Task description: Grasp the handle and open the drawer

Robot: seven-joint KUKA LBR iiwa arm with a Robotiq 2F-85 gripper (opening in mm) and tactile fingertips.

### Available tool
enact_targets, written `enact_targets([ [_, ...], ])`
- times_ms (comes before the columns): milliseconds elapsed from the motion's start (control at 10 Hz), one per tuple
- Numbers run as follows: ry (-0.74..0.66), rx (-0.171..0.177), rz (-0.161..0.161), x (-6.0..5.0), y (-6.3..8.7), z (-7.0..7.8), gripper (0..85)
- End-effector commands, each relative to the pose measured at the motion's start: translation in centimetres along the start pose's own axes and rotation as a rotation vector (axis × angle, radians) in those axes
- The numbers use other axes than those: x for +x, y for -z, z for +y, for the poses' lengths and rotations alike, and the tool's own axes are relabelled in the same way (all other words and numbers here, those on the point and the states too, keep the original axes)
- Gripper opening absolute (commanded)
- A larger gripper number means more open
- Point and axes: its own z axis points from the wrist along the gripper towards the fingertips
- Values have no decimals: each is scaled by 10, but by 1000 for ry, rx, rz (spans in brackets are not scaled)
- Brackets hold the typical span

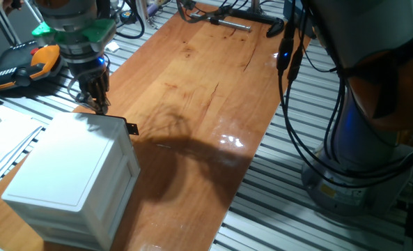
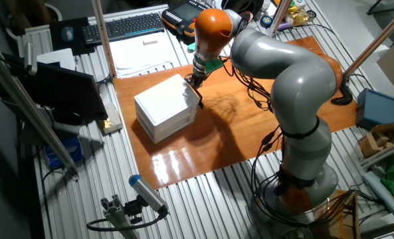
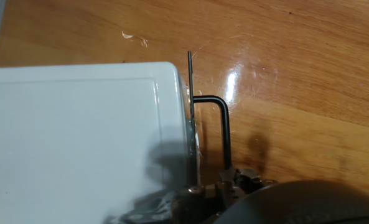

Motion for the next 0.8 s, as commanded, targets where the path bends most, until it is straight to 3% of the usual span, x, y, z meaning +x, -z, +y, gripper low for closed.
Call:
enact_targets([
  [0,-1,0,0,0,1,0,7],
  [700,1,1,0,-1,0,1,7],
])
